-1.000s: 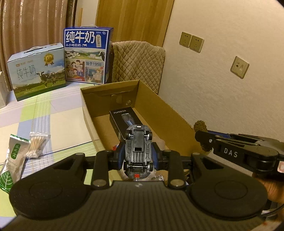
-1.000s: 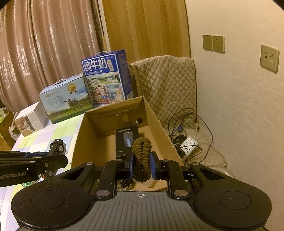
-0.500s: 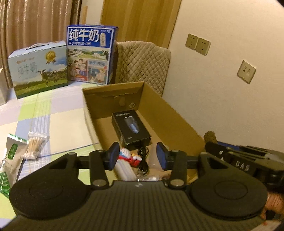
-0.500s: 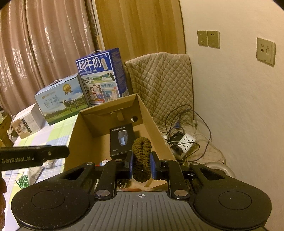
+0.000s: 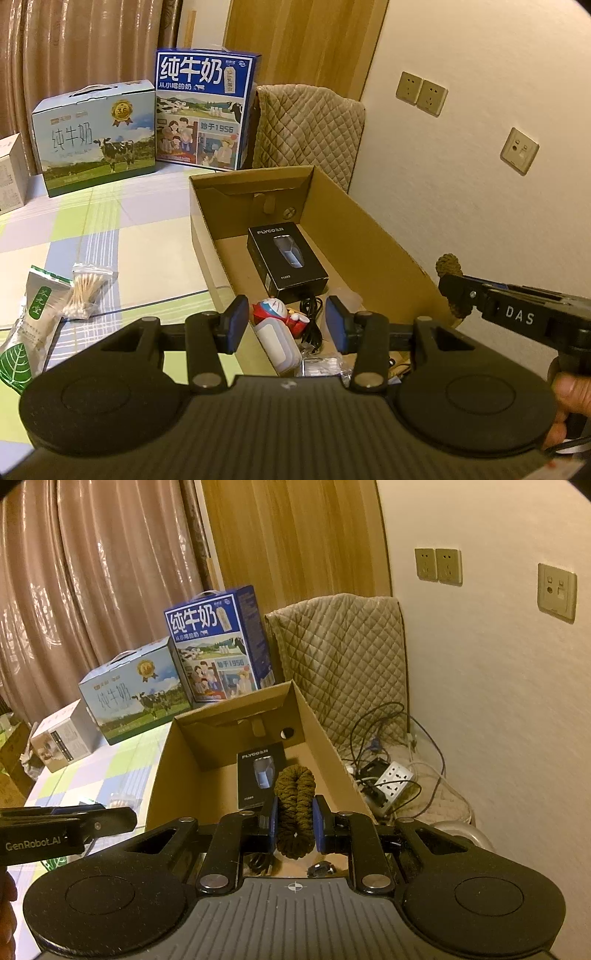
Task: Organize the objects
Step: 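Open the left tool to drop the toy car while the right tool releases the hair tie, then move both tools back toward the tea pouch and cotton swab bag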
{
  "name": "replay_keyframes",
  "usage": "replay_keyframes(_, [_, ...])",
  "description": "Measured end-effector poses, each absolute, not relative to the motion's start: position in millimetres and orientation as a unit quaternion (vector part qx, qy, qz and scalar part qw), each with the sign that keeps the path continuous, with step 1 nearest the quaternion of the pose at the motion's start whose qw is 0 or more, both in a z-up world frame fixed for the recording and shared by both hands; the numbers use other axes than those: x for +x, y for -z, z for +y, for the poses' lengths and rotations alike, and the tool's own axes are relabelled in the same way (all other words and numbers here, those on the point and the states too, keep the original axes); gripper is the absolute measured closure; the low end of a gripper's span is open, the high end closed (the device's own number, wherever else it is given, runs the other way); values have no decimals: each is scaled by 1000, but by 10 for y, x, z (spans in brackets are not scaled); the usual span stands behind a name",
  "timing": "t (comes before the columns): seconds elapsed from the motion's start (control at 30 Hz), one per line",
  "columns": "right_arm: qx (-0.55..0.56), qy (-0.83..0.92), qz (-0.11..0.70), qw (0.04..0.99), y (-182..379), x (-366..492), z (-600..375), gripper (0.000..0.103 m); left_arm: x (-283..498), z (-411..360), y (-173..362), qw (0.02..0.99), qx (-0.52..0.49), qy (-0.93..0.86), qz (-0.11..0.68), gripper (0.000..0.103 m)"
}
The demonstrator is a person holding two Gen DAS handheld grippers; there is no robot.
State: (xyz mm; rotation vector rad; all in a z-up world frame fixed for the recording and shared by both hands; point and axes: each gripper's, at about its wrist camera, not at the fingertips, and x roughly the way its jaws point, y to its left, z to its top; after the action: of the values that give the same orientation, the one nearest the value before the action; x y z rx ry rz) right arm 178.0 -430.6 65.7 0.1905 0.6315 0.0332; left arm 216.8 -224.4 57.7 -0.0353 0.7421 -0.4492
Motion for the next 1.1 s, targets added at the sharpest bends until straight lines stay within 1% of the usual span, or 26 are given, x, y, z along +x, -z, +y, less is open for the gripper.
replay_keyframes(0.13, [93,-22,309,946,-674,1810,-4276,87,2173,-2218,-582,908,-18,215,358,61])
replay_keyframes(0.23, [99,-26,308,946,-676,1839,-4255,87,2171,-2195,-581,909,-19,213,357,58])
replay_keyframes(0.27, [104,-29,306,946,-674,1854,-4255,87,2169,-2187,-578,910,-19,211,357,56])
replay_keyframes(0.3, [112,-34,306,945,-665,1874,-4261,83,2166,-2176,-573,910,-20,210,357,55])
replay_keyframes(0.33, [124,-41,308,942,-650,1894,-4275,66,2163,-2163,-566,910,-20,208,358,54])
replay_keyframes(0.37, [140,-46,309,940,-630,1911,-4301,54,2164,-2150,-559,910,-20,206,358,51])
replay_keyframes(0.4, [158,-48,307,937,-605,1917,-4333,32,2162,-2133,-554,911,-20,204,359,46])
replay_keyframes(0.43, [173,-46,304,936,-584,1910,-4364,30,2155,-2114,-547,911,-21,201,359,45])
replay_keyframes(0.67, [177,-40,307,934,-559,1823,-4402,30,2105,-1990,-498,912,-24,190,363,40])
replay_keyframes(0.97, [165,-43,298,939,-711,1662,-4308,30,1960,-1887,-558,915,-27,183,359,35])
replay_keyframes(1.03, [162,-43,293,941,-759,1610,-4265,30,1919,-1846,-594,916,-29,182,356,33])
replay_keyframes(1.1, [158,-41,288,944,-808,1549,-4217,30,1868,-1796,-633,918,-27,178,353,29])
